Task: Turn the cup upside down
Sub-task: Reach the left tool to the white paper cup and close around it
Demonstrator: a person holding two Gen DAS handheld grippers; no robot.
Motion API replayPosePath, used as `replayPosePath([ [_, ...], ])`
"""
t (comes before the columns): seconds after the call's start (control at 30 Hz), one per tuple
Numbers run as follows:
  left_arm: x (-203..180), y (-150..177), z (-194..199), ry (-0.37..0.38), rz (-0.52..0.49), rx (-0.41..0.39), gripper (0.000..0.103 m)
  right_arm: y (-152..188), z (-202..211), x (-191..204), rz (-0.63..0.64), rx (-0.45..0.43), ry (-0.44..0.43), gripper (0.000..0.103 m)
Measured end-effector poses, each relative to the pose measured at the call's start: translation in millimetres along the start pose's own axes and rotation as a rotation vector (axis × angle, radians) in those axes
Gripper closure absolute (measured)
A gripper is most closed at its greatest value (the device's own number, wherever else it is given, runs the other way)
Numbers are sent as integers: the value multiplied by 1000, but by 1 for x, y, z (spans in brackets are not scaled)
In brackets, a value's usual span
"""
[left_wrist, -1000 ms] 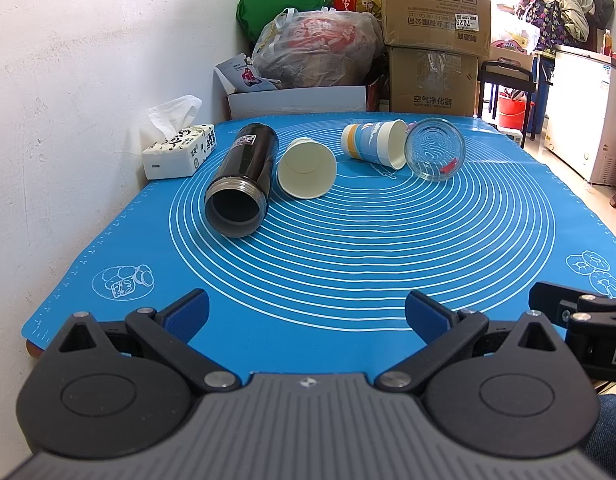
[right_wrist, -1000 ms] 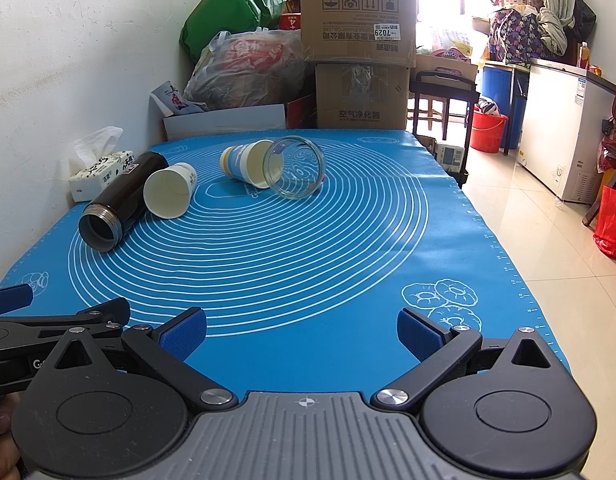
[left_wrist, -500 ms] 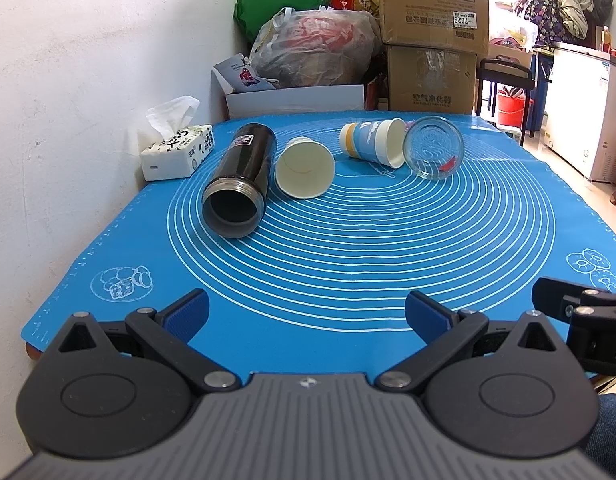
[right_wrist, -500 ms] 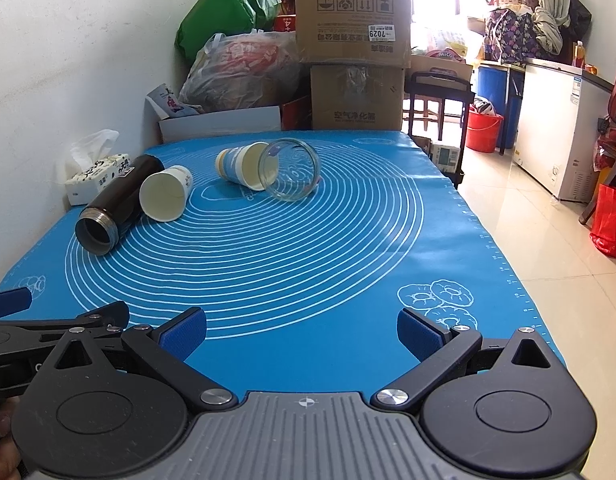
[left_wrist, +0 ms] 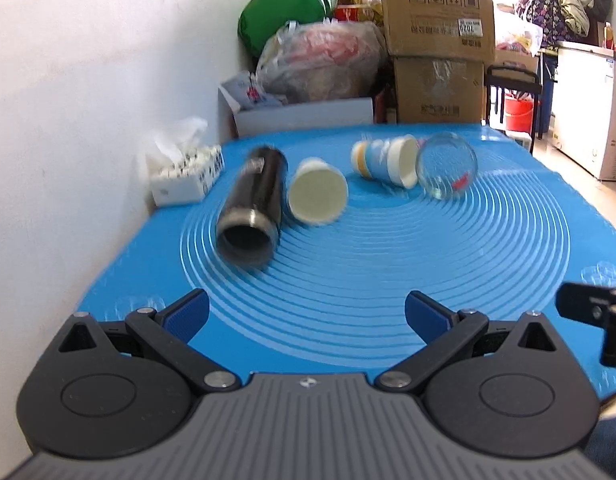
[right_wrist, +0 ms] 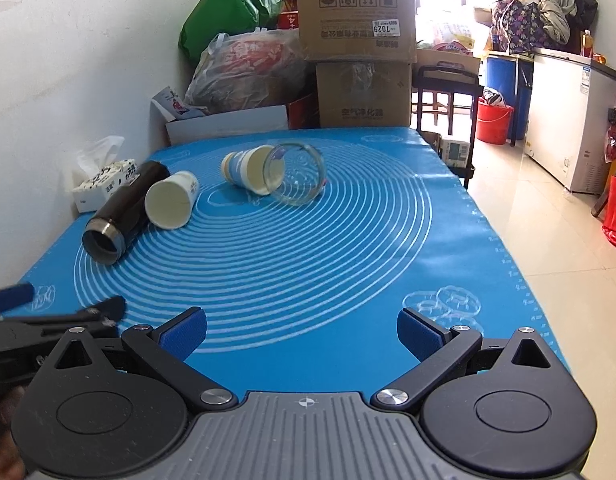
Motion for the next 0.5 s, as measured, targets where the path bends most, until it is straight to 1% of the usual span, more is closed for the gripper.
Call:
replayPosePath([
  [0.17, 5, -42, -15, 55, 33, 34, 0, -24, -8, -15, -22, 8, -18, 0],
  [0.3, -1, -73, -39, 41, 17, 56, 0, -46, -19, -29, -18, 12, 2, 0],
  [0.43, -10, -108, -75, 53, -1, 130, 0, -66, -31, -43, 2, 12, 33, 0],
  [0.5, -14, -123, -95, 47, -19, 160, 0, -73, -37, -49, 11, 14, 46, 0],
])
Point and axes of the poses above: each gripper's, at about its wrist camera, not at the fingertips, and z roughly against the way its jaws point, x to its left, y to its underside, the point moved 4 cm from there along -z, roughly the way its jaws point, and after that the axes turned 10 degrees about x, right-handed, at the moved point
